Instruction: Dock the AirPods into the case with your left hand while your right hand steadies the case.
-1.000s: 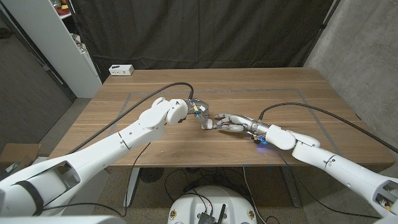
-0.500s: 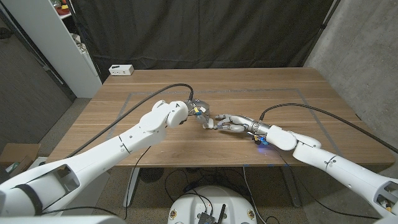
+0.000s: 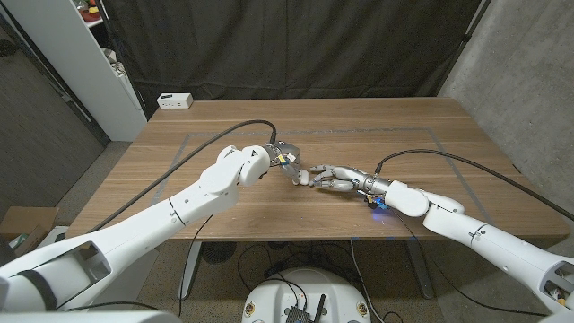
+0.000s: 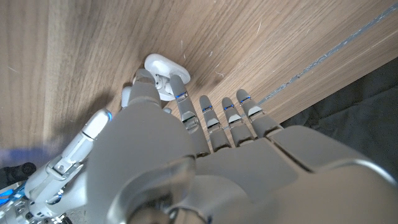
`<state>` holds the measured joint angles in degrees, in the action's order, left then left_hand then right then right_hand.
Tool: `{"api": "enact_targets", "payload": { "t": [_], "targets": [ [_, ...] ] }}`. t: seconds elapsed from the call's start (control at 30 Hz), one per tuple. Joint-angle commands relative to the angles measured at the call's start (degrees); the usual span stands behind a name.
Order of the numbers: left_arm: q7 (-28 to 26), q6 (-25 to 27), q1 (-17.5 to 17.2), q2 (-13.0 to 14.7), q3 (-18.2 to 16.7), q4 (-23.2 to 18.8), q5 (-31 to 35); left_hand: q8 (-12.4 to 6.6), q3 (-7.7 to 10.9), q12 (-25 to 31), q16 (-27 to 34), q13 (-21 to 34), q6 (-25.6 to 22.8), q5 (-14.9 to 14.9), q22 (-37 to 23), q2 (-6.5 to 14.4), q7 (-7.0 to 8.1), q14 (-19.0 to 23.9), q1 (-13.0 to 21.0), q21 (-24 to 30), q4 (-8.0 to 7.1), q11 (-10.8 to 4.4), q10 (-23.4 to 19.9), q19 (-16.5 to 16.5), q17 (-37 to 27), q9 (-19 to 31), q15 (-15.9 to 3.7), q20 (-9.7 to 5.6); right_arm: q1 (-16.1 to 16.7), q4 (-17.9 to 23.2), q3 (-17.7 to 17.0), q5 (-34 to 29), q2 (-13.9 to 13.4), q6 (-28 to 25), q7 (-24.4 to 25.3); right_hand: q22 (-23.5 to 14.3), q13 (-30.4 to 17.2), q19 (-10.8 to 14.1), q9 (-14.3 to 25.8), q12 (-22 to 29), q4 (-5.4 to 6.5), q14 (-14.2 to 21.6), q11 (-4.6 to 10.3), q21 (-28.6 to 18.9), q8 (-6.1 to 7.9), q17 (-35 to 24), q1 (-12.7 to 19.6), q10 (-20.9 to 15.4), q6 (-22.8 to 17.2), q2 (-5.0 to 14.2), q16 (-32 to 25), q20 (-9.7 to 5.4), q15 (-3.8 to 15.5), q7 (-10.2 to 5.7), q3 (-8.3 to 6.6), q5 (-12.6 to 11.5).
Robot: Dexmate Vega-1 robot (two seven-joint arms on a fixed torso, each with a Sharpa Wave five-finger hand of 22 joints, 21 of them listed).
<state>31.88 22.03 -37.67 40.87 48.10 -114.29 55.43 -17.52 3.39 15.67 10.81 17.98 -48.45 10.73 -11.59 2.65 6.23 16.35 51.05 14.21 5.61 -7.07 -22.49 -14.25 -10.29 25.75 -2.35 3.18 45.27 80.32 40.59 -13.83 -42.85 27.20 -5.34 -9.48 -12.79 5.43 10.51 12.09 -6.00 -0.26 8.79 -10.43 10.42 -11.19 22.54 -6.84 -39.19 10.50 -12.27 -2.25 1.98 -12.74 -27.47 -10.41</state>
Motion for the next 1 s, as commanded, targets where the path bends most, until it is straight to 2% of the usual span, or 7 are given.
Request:
{"api": "enact_targets", "payload": {
  "t": [0.03,0.07,0.2,0.27,0.37,0.6,1.0],
  "targets": [
    [-0.4,0.6,-1.8,2.0,-2.1,-2.5,-0.7,0.97,-0.49,0.0,0.2,0.3,1.9,0.4,-0.2,-0.3,0.63,-0.2,-0.7,0.2,0.22,-0.02,0.2,-0.3,-0.2,-0.2,-4.56,0.34,0.0,-0.1,-0.1,0.4,0.2,-0.4,-0.2,-0.1,-0.1,0.6,0.1,0.4,-0.04,0.5,-0.03,-0.5,0.50,-0.1,0.9,-0.3,-0.9,0.06,-0.4,-1.81,9.35,-0.01,-0.49,-0.1],
    [0.2,0.5,-1.8,2.3,-2.5,-2.7,-1.3,1.60,-0.56,-0.1,0.2,0.3,3.0,0.5,-0.2,-0.3,1.29,-0.3,-0.8,0.3,0.22,0.04,0.3,-0.4,-0.2,-0.4,-4.54,0.40,0.1,0.0,-0.1,0.5,0.2,-0.5,-0.2,-0.1,-0.1,0.6,0.1,0.4,-0.04,0.5,0.02,-0.5,0.50,-0.1,0.9,-0.2,-0.9,0.06,-0.4,-1.85,9.41,-0.01,-0.50,-0.1],
    [2.1,-1.0,-0.7,2.9,-2.6,-2.2,-2.4,7.56,-1.36,-2.0,-0.2,0.8,15.8,1.5,-0.2,-0.4,5.35,-3.8,-1.9,-0.2,-0.25,1.15,5.8,0.7,-0.5,-2.5,-3.07,1.13,0.2,0.1,-0.2,0.5,0.2,-0.8,-0.2,-0.1,-0.1,0.6,0.1,0.4,-0.06,0.5,0.08,-0.5,0.48,-0.1,0.9,-0.3,-0.9,0.06,-0.4,-1.78,9.44,-0.02,-0.56,-0.1],
    [2.5,-2.6,0.1,3.4,-2.5,-2.1,-2.7,8.27,-1.71,-2.4,-0.3,1.0,22.1,2.0,-0.2,-0.5,5.86,-5.4,-2.0,-0.4,-0.23,1.41,7.6,1.4,-0.6,-3.6,-2.70,1.38,0.2,0.1,-0.2,0.7,0.1,-1.0,-0.3,-0.1,-0.1,0.6,0.1,0.4,-0.06,0.5,0.00,-0.5,0.47,-0.1,0.9,-0.3,-0.9,0.05,-0.4,-1.74,9.39,-0.02,-0.57,-0.1],
    [3.7,-5.4,1.5,4.0,-2.6,-1.8,-4.0,8.25,-1.86,-2.6,-0.1,1.1,27.2,2.6,-0.2,-0.3,6.12,-6.1,-1.8,-0.5,-0.24,1.67,8.7,1.6,-0.6,-4.6,-2.52,1.43,0.3,0.1,-0.2,0.7,0.1,-1.3,-0.2,-0.1,-0.1,0.7,0.1,0.4,-0.06,0.5,-0.05,-0.5,0.46,-0.1,1.0,-0.3,-1.0,0.04,-0.4,-1.75,9.34,-0.02,-0.60,-0.1],
    [5.7,-11.6,5.1,4.6,-2.6,-0.1,-6.0,7.02,-1.25,-2.6,-0.1,1.3,27.4,3.7,-0.2,0.7,6.26,-7.0,0.2,-0.5,0.48,2.14,9.6,1.8,-0.6,-5.5,-1.91,2.09,1.3,0.8,-0.7,1.3,0.5,-3.1,1.2,-0.1,-0.1,0.8,0.2,0.4,-0.06,0.5,-0.13,-0.5,0.41,-0.1,1.0,-0.3,-1.0,-0.02,-0.4,-1.32,8.99,-0.01,-0.66,-0.1],
    [0.3,-29.9,10.1,6.7,-2.9,7.7,-9.8,5.47,-0.25,-1.8,0.2,1.5,23.4,5.6,-0.2,1.9,6.32,-6.9,4.1,-0.3,1.90,2.10,8.7,1.4,-0.5,-6.8,-3.15,1.68,2.8,2.1,-1.2,1.8,3.0,-9.0,5.7,-0.2,-0.1,1.4,0.2,0.5,-0.11,1.0,-0.34,-0.7,0.39,-0.2,1.1,-0.7,-1.0,-0.17,-0.6,-0.68,8.67,0.00,-0.69,0.0]
  ]
}}
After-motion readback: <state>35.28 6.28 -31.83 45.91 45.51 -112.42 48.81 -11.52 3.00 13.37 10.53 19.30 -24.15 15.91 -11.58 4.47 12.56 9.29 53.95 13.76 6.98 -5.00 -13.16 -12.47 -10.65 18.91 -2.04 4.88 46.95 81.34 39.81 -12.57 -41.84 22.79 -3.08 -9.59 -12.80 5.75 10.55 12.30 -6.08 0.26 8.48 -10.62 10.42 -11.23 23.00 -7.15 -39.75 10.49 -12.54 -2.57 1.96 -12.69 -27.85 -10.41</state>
